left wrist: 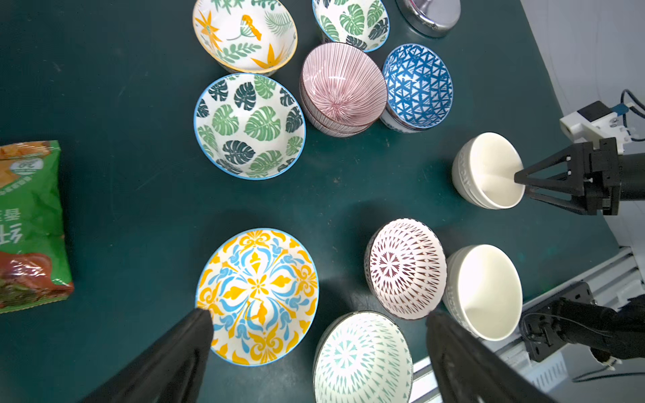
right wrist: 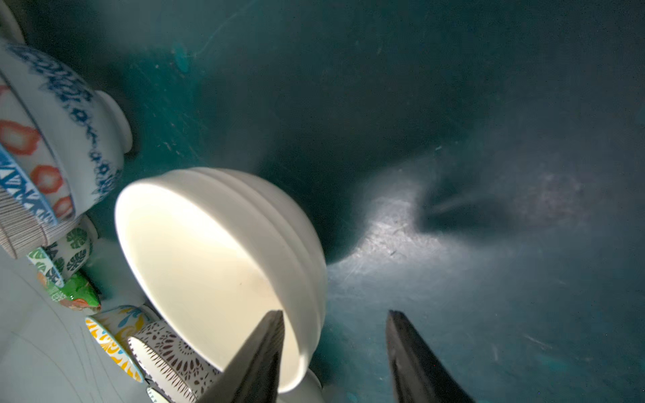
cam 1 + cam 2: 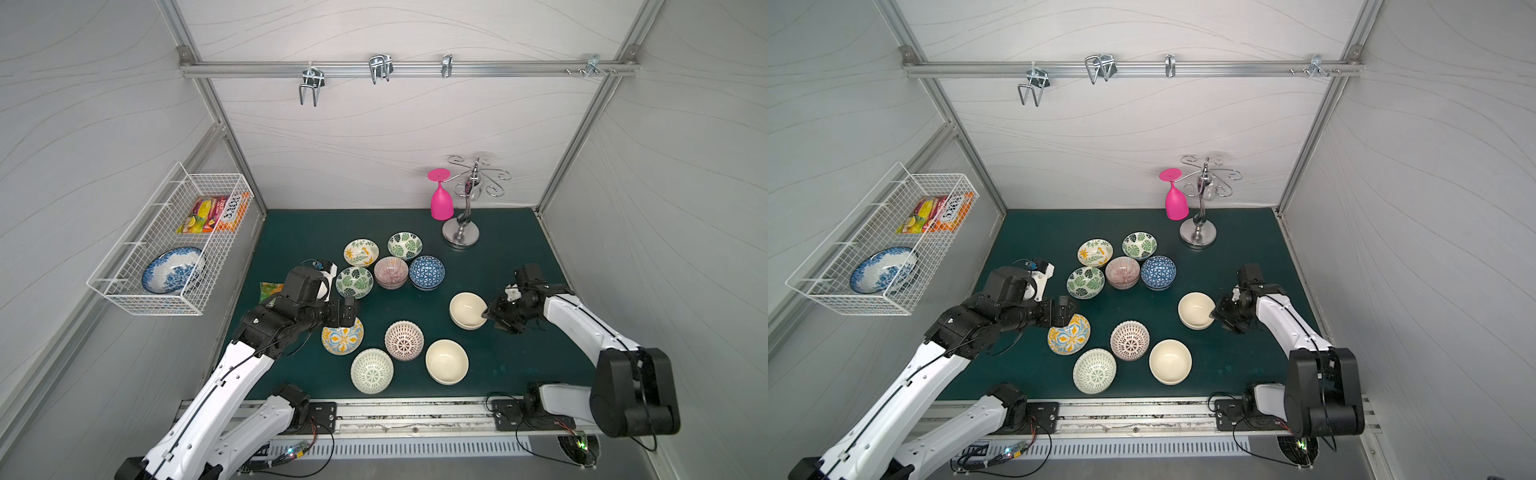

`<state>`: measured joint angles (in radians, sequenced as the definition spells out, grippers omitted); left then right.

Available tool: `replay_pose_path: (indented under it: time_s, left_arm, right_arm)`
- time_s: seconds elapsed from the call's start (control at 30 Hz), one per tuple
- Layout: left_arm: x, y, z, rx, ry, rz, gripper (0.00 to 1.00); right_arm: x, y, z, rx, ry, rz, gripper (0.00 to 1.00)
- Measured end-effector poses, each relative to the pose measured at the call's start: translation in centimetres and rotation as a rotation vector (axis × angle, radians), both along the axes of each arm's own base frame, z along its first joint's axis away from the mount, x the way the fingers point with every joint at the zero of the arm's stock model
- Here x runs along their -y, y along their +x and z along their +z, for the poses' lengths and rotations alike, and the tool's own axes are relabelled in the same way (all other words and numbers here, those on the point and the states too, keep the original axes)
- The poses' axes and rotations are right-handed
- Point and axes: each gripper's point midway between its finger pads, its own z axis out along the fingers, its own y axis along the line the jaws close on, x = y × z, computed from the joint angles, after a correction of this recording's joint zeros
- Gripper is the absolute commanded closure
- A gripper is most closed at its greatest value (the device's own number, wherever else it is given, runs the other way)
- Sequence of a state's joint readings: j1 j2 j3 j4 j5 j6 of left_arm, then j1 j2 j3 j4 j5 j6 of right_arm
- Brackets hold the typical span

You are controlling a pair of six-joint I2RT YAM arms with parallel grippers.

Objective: Stack the bowls
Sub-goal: Pick up the bowl from the center of the board.

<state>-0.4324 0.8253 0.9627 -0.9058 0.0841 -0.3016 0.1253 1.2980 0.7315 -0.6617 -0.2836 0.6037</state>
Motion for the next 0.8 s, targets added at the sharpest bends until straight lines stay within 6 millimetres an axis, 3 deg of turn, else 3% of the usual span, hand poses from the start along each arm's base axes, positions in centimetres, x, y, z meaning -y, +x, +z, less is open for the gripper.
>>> replay_pose_path:
  time_s: [0.23,0.43,0.6,0.8]
  left_arm:
    - [-1.3,-0.6,1.0,0.068,0.014,0.038,0.00]
    - [-1.6,-0.6,0.9,0.073,0.024,0.048,0.00]
    - [-1.6,-0.6,0.7,0.068,0.027,0.048,0.00]
    - [-1.5,-0.6,0.7,0.067,0.023,0.041,0.00]
  right_arm:
    - [-0.2,0.7,-0.4,0.014,-0.016,0.006,0.75]
    - [0.0,1.1,-0.9,-0.005,-0.039,0.002,1.00]
    - [0.5,2.0,0.1,0.012,-0.068,-0.005,1.00]
    - [0.8,5.3,2.7,0.078,-0.068,-0.012,1.00]
